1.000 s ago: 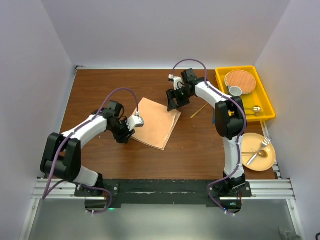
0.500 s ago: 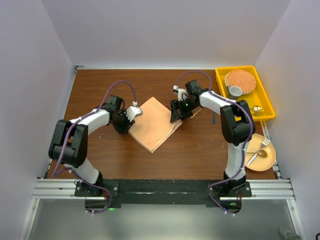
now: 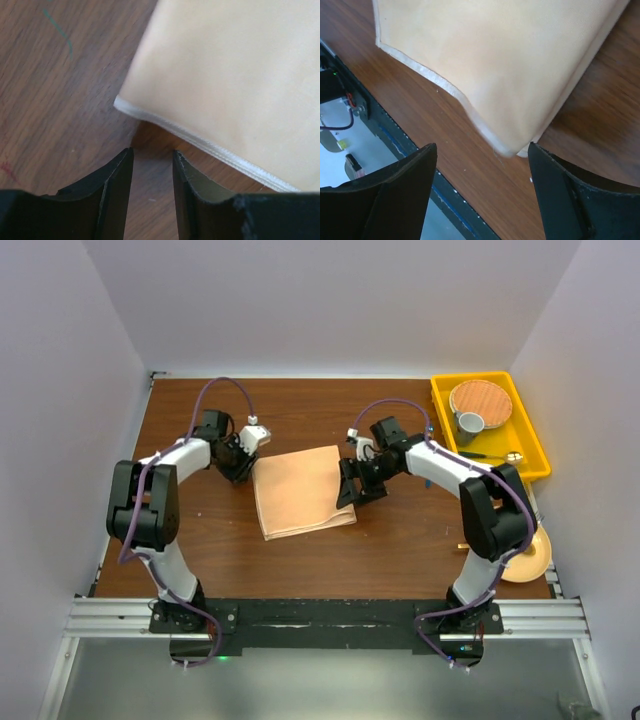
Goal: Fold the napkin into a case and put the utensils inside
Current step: Rotate the square-folded napkin at the center of the board, then smooth out the square-folded napkin at the center of the board.
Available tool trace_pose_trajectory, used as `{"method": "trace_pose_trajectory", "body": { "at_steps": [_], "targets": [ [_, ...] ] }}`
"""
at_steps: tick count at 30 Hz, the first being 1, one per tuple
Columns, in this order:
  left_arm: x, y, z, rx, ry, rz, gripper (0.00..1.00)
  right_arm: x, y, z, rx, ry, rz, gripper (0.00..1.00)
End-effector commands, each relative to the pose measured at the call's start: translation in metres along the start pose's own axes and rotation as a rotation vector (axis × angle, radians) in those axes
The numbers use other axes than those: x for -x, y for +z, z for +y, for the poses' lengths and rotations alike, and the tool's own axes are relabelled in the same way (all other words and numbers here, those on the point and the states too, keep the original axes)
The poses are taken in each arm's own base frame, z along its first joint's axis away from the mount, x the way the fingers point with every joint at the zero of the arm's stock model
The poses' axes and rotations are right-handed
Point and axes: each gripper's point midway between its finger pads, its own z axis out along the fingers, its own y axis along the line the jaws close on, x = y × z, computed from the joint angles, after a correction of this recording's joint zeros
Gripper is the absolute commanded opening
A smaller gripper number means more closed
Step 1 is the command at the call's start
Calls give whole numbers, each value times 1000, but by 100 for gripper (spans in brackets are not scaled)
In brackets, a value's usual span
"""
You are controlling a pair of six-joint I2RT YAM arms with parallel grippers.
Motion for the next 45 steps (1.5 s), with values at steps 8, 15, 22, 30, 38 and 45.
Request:
{"method": "trace_pose_trajectory", "body": {
  "at_steps": [8, 15, 22, 30, 38, 45],
  "targets": [
    [32, -50, -22, -100, -91, -178, 42, 10, -17, -4, 8, 39, -40, 62],
    [44, -77, -61, -209, -101, -269, 42, 11, -1, -12, 13, 105, -35, 45],
    [44, -89, -65, -192, -92, -283, 42, -2, 9, -22, 0, 144, 16, 23],
    [50, -97, -75, -213, -94, -313, 41, -2, -2, -7, 37, 161, 38, 0],
    [56, -91, -89, -260, -98, -307, 41, -16, 9, -8, 74, 234, 83, 0],
    [64, -95, -97, -302, -133, -337, 41, -26, 15, -21, 31, 227, 116, 0]
  ]
}}
